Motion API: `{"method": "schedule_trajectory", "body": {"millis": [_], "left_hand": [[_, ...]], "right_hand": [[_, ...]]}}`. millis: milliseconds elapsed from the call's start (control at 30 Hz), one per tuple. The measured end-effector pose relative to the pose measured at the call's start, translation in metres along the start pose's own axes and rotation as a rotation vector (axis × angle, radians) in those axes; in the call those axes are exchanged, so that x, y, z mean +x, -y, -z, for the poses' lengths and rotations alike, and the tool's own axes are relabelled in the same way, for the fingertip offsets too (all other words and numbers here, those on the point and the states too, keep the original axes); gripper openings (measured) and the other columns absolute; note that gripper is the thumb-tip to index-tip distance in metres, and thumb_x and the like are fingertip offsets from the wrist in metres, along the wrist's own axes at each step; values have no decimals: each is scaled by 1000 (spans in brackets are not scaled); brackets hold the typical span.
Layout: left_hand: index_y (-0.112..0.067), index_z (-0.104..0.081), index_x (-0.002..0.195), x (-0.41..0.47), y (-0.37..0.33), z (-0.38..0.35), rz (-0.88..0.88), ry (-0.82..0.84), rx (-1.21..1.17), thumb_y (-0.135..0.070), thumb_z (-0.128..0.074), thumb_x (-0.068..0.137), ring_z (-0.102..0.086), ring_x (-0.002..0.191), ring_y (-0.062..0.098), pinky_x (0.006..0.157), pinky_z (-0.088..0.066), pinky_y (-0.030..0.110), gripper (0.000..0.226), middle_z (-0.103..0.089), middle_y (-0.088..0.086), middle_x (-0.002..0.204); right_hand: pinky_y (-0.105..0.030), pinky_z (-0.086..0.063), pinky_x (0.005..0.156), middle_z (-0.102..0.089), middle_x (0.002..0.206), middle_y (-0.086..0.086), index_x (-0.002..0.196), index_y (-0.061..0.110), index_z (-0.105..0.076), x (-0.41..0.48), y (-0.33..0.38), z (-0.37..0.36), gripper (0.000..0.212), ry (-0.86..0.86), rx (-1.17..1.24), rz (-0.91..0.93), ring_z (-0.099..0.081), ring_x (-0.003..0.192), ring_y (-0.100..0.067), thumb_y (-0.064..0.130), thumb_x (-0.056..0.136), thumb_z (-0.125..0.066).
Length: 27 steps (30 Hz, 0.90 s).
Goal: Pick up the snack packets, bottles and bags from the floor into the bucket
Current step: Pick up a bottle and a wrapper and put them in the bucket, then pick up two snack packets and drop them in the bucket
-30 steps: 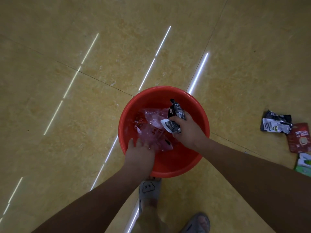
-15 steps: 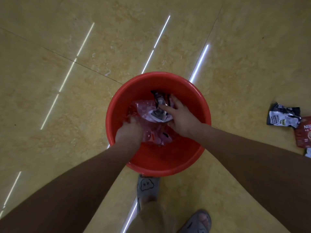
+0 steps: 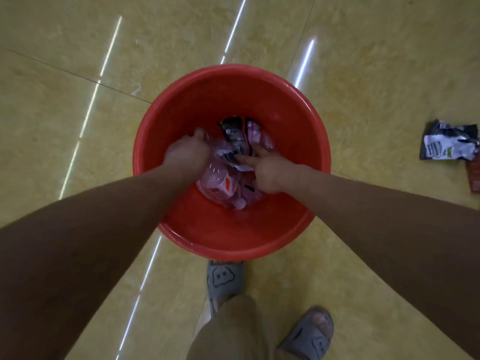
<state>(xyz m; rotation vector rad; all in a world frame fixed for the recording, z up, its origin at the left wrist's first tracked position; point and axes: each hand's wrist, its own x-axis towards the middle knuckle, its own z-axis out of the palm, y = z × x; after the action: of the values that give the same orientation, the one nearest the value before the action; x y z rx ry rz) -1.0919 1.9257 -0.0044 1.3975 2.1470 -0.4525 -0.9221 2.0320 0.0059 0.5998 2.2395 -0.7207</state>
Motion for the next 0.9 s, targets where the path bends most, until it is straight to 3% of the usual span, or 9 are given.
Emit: {"method": "schedule_trajectory", "body": {"millis": [133, 267, 367, 467, 900], "left_hand": [[-8, -27, 147, -29, -4, 15, -42, -59, 56, -12, -31, 97, -56, 97, 42, 68, -47, 46, 50, -39, 19, 125], [-10, -34, 144, -60, -17, 49, -91, -116, 156, -10, -48, 88, -51, 101, 36, 60, -46, 40, 58, -43, 14, 126], [-16, -48, 129, -75, -29, 85, -158, -140, 197, -17, -63, 79, -52, 94, 32, 57, -45, 37, 53, -48, 9, 114], [-18, -52, 121, -85, -49, 121, -220, -154, 184, -25, -65, 79, -52, 92, 30, 57, -44, 37, 45, -49, 6, 111], [-17, -62, 115, -117, -149, 220, -373, -359, 18, -34, -64, 83, -59, 98, 29, 59, -52, 38, 36, -59, 3, 112]], "right_hand": [[-41, -34, 112, -21, 154, -26, 152, 32, -26, -21, 12, 3, 70, -85, 156, -25, -32, 138, -43, 24, 88, -55], [-39, -43, 102, -44, 139, -19, 147, 21, -39, -61, 17, 31, 66, -143, 231, -3, -48, 124, -39, 18, 84, -56], [-40, -45, 99, -52, 129, -16, 140, 18, -48, -92, 16, 55, 58, -168, 281, -42, -51, 120, -36, 16, 82, -56], [-38, -44, 98, -55, 125, -14, 135, 16, -52, -126, 10, 79, 52, -220, 309, -71, -52, 119, -33, 15, 83, -55], [-45, -45, 101, -43, 140, -7, 147, 26, -34, -258, -57, 107, 59, -330, 362, -246, -45, 127, -29, 24, 92, -55]]}}
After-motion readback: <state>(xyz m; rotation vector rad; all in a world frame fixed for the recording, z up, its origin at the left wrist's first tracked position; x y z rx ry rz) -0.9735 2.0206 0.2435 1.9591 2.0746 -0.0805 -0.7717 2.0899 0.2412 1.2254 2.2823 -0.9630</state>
